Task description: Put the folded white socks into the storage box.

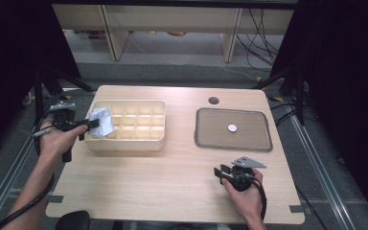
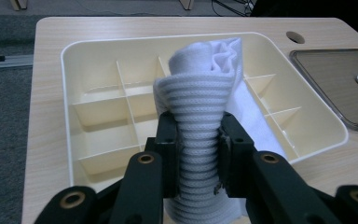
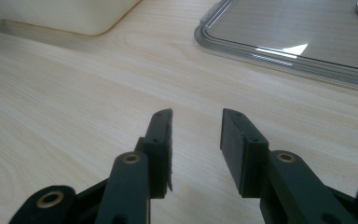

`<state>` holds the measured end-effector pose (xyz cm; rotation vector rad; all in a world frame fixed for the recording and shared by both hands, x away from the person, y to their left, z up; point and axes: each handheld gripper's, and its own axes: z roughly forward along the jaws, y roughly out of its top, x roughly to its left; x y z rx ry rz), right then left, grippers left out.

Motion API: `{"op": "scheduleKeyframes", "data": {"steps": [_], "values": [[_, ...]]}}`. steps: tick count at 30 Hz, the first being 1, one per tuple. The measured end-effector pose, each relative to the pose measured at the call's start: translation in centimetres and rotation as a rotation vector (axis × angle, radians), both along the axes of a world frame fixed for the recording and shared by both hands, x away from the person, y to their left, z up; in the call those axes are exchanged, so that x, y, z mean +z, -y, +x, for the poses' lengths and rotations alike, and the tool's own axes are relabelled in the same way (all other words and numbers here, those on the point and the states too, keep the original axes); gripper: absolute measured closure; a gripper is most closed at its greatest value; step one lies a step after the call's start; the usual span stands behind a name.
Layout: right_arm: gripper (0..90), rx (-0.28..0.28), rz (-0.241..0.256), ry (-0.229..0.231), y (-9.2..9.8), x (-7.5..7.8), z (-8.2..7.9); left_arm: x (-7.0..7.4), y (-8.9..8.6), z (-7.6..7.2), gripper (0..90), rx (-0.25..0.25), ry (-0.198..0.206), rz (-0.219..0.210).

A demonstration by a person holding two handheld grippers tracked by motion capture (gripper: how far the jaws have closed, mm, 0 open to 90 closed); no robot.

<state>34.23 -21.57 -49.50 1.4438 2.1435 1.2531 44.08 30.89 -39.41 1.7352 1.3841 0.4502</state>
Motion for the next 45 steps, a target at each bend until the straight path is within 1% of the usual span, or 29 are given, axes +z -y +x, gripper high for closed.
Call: {"op": "scheduleKeyframes", "data": {"steps": [1,2,3,5,7,10,12,15,16,17,18,19,20,22,23,25,26,28,29,31,33,34,35,39,40,41,42,43,45], "values": [[64.5,0.001,-0.006,-0.002,0.0,0.0,0.0,0.0,0.0,0.0,72.7,0.0,0.0,0.0],[64.5,-0.001,-0.001,-0.004,0.0,0.0,0.0,-0.1,-0.3,0.2,72.7,0.0,-0.009,0.021],[64.4,0.0,-0.002,-0.003,0.0,0.0,0.0,-0.3,-0.4,0.3,72.7,0.011,-0.007,0.014],[64.4,-0.001,-0.002,-0.005,0.0,0.0,0.0,-0.4,-0.7,0.4,72.8,0.011,-0.016,0.025],[64.3,-0.004,-0.001,-0.007,0.0,0.0,0.0,-0.6,-0.8,0.6,72.7,0.018,-0.021,0.023],[64.3,-0.002,-0.001,-0.001,0.0,0.0,0.0,-0.9,-1.1,0.8,72.7,0.023,-0.031,0.039],[64.2,-0.004,-0.02,-0.004,0.0,0.1,-0.1,-1.1,-1.2,0.9,72.7,0.031,-0.038,0.041],[64.2,-0.003,-0.011,-0.004,0.0,0.0,-0.1,-1.4,-1.3,1.0,72.7,0.038,-0.049,0.044],[64.2,-0.004,-0.006,-0.011,-0.1,0.0,-0.1,-1.4,-1.5,1.1,72.7,0.027,-0.056,0.061],[64.2,-0.003,-0.009,-0.009,-0.1,0.0,-0.1,-1.5,-1.4,1.1,72.7,0.043,-0.051,0.047],[64.2,-0.002,-0.002,-0.013,-0.1,0.0,-0.1,-1.6,-1.5,1.2,72.7,0.042,-0.053,0.052],[64.2,-0.001,-0.005,-0.014,-0.1,0.0,-0.1,-1.6,-1.7,1.2,72.7,0.031,-0.065,0.072],[64.2,-0.002,-0.001,-0.014,-0.2,0.1,-0.1,-1.7,-1.5,1.3,72.7,0.051,-0.055,0.052],[64.2,-0.005,-0.007,-0.013,-0.1,0.0,-0.1,-1.8,-1.8,1.3,72.7,0.037,-0.071,0.073],[64.2,-0.004,-0.006,-0.013,-0.1,0.0,-0.1,-1.9,-1.7,1.4,72.7,0.049,-0.067,0.059],[64.2,-0.003,-0.009,-0.009,-0.1,0.0,0.0,-2.1,-1.8,1.5,72.7,0.053,-0.069,0.06],[64.2,-0.004,-0.012,-0.006,-0.1,0.0,-0.1,-2.1,-2.0,1.4,72.7,0.044,-0.074,0.078],[64.2,-0.003,-0.021,-0.003,0.0,0.1,0.0,-2.2,-1.9,1.5,72.7,0.059,-0.072,0.059],[64.2,-0.003,-0.021,-0.002,0.0,0.1,0.0,-2.2,-1.9,1.5,72.7,0.054,-0.077,0.065],[64.2,-0.003,-0.021,-0.002,0.0,0.1,-0.1,-2.4,-1.9,1.5,72.7,0.064,-0.068,0.066],[64.2,-0.003,-0.003,-0.007,0.0,0.0,0.0,-2.5,-2.1,1.6,72.7,0.051,-0.083,0.086],[64.2,0.007,-0.016,0.015,0.2,-0.1,0.1,-2.5,-2.1,1.6,72.7,0.049,-0.089,0.089],[64.2,0.009,-0.019,0.013,0.2,0.0,0.1,-2.6,-2.0,1.7,72.7,0.067,-0.077,0.071],[64.2,0.011,-0.024,0.017,0.2,0.0,0.1,-2.7,-1.9,1.9,72.7,0.063,-0.082,0.081],[64.2,0.01,-0.028,0.017,0.2,0.0,0.1,-2.6,-1.9,2.0,72.7,0.051,-0.099,0.09],[64.2,0.011,-0.026,0.017,0.2,0.0,0.1,-2.6,-1.9,2.0,72.7,0.055,-0.1,0.087],[64.2,0.012,-0.028,0.016,0.2,0.0,0.1,-2.6,-1.8,2.0,72.7,0.055,-0.1,0.092],[64.2,0.012,-0.024,0.018,0.2,0.0,0.1,-2.6,-1.9,2.1,72.7,0.04,-0.111,0.112],[64.2,0.01,-0.019,0.014,0.2,0.0,0.1,-2.7,-1.8,2.1,72.7,0.04,-0.113,0.119]]}}
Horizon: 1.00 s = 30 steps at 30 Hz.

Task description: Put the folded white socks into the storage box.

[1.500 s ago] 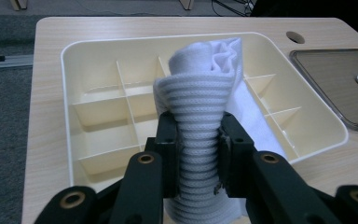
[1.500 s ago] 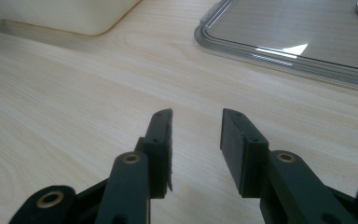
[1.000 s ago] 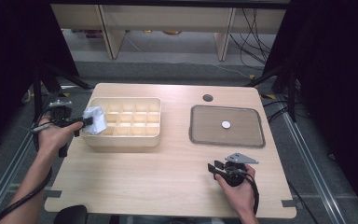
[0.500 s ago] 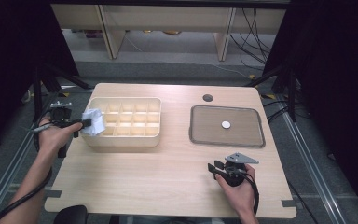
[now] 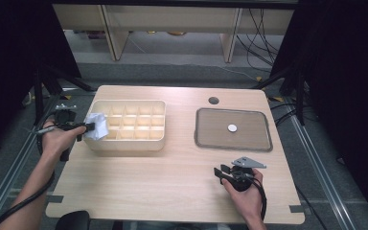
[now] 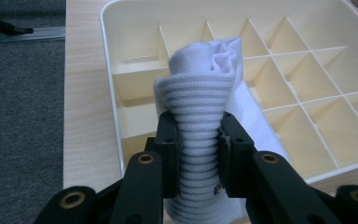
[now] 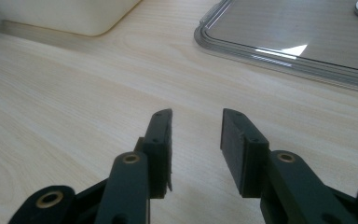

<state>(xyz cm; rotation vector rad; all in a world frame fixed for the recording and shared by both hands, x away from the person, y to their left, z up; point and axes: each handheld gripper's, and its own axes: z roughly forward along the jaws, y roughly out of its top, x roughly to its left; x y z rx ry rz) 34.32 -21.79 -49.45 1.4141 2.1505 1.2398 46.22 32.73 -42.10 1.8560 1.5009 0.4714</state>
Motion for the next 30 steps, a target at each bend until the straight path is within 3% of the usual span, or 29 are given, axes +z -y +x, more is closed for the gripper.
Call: {"op": "scheduleKeyframes", "data": {"steps": [1,2,3,7,9,10,11,14,18,23,24,27,28,30], "values": [[64.2,0.0,-0.004,0.004,0.0,0.0,0.0,-0.1,0.2,0.1,72.7,0.009,0.006,-0.009],[64.2,-0.019,0.026,-0.011,-0.2,0.0,-0.1,-0.1,0.1,0.1,72.7,0.0,-0.002,0.0],[64.2,-0.018,-0.007,0.007,0.0,0.1,-0.1,-0.1,0.1,0.1,72.7,-0.005,-0.005,0.005],[64.2,-0.021,0.001,-0.018,-0.1,0.2,-0.2,-0.3,0.2,0.2,72.7,-0.01,-0.001,0.03],[64.2,0.012,0.004,0.012,0.0,0.0,0.1,-0.3,0.2,0.2,72.7,-0.01,-0.007,0.041],[64.2,-0.007,-0.012,0.003,0.1,0.1,0.0,-0.2,0.2,0.3,72.7,-0.012,-0.015,0.047],[64.2,0.004,0.009,0.009,0.0,-0.1,0.1,-0.2,0.2,0.3,72.7,-0.013,-0.019,0.049],[64.2,0.0,-0.008,0.002,0.0,0.0,0.0,-0.5,0.4,0.4,72.7,-0.002,0.003,0.044],[64.1,0.002,-0.003,0.006,-0.1,0.0,0.0,-0.5,0.4,0.4,72.7,-0.009,-0.028,0.093],[64.2,0.005,0.007,0.007,0.0,0.0,0.0,-0.7,0.5,0.7,72.7,-0.007,-0.024,0.105],[64.1,-0.005,-0.016,0.004,0.1,0.2,-0.1,-0.8,0.5,0.8,72.7,-0.006,-0.025,0.112],[64.2,-0.006,-0.013,0.007,0.1,0.2,0.0,-0.8,0.6,1.0,72.6,-0.006,-0.04,0.139],[64.2,-0.006,-0.012,0.007,0.1,0.2,0.0,-0.7,0.7,1.1,72.7,-0.012,-0.06,0.169],[64.2,-0.009,-0.018,0.006,0.1,0.2,-0.1,-0.9,0.8,1.2,72.7,-0.021,-0.05,0.173]]}}
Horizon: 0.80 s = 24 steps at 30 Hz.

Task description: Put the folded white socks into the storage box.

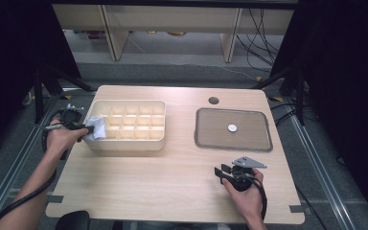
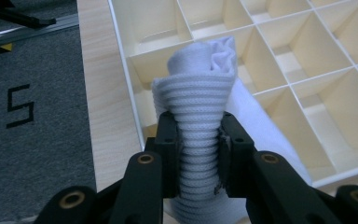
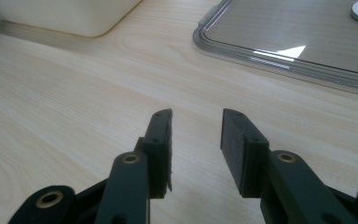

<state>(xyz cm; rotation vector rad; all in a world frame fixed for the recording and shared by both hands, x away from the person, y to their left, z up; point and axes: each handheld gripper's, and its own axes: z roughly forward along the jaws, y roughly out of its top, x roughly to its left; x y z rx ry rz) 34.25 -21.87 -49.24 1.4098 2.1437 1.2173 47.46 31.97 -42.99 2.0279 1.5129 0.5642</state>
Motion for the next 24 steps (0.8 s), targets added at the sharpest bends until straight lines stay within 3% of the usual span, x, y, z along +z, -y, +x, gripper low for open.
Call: {"op": "scheduleKeyframes", "data": {"steps": [2,3,4,6,11,13,16,24], "values": [[64.2,-0.003,0.0,0.002,-0.01,-0.02,0.0,0.07,0.15,0.05,72.7,0.0,-0.018,0.029],[64.2,-0.003,0.0,0.002,-0.01,-0.02,0.01,-0.06,0.2,0.09,72.7,-0.002,-0.007,0.029],[64.2,-0.002,0.0,0.001,-0.01,-0.01,0.01,0.06,0.24,0.14,72.7,-0.006,-0.033,0.051],[64.2,0.004,0.012,0.003,-0.04,-0.01,0.06,-0.04,0.4,0.22,72.7,-0.014,-0.038,0.077],[64.2,0.0,0.007,0.017,0.06,-0.01,0.12,-0.14,0.65,0.4,72.7,-0.019,-0.056,0.108],[64.2,0.0,0.008,-0.001,0.1,0.14,0.02,-0.28,0.76,0.49,72.7,-0.019,-0.066,0.122],[64.1,0.003,0.029,0.005,0.0,0.08,0.1,-0.5,0.85,0.67,72.7,-0.02,-0.072,0.128],[64.1,-0.011,0.022,-0.018,-0.08,0.19,-0.06,-0.63,0.86,0.96,72.7,-0.031,-0.098,0.149]]}}
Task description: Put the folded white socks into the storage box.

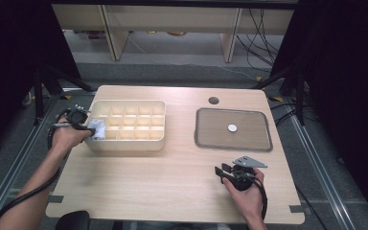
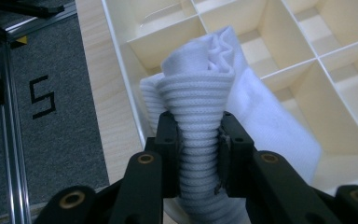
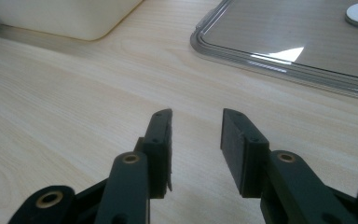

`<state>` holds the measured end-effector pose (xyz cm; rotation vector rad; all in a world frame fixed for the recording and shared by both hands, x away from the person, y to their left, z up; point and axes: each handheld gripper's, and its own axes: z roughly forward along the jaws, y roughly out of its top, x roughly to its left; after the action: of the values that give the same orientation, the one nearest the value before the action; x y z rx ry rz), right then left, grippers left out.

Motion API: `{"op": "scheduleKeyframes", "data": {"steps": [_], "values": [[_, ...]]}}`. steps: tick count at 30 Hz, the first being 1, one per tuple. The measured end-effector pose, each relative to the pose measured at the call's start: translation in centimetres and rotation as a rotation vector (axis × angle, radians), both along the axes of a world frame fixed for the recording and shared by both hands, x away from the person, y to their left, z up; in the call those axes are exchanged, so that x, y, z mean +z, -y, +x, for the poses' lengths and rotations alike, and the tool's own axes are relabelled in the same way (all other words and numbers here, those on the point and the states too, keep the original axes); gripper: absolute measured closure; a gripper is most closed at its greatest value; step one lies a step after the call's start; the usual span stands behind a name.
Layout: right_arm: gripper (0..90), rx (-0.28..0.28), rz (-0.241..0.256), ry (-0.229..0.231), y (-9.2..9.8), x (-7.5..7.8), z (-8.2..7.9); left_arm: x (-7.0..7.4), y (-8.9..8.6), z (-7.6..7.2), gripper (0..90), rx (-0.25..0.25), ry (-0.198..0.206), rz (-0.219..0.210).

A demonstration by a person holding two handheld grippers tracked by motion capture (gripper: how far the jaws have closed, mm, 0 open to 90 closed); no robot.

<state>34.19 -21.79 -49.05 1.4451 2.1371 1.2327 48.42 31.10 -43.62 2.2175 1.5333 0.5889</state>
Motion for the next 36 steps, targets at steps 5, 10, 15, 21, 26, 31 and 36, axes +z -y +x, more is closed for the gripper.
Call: {"op": "scheduleKeyframes", "data": {"steps": [5,10,15,21,26,31,36], "values": [[64.1,0.003,0.01,0.011,0.0,-0.1,0.1,-0.3,0.1,0.3,72.8,0.005,-0.016,-0.004],[64.1,0.015,0.008,0.023,0.1,-0.1,0.2,-0.3,0.0,0.5,72.8,0.007,-0.034,-0.005],[64.2,-0.001,0.013,0.004,-0.1,-0.1,0.0,-0.4,0.2,0.6,72.9,0.008,-0.05,0.019],[64.1,0.012,-0.01,0.019,0.1,-0.1,0.1,-0.4,0.3,0.8,73.0,0.007,-0.068,0.026],[64.1,0.016,0.003,0.025,0.0,-0.1,0.2,-0.5,0.4,0.9,73.2,0.009,-0.086,0.029],[64.1,0.004,-0.026,0.034,0.2,0.1,0.1,-0.6,0.3,1.0,73.5,0.008,-0.101,0.034],[64.1,0.014,-0.005,0.035,0.1,-0.1,0.2,-0.9,0.2,1.1,73.7,0.002,-0.094,0.017]]}}
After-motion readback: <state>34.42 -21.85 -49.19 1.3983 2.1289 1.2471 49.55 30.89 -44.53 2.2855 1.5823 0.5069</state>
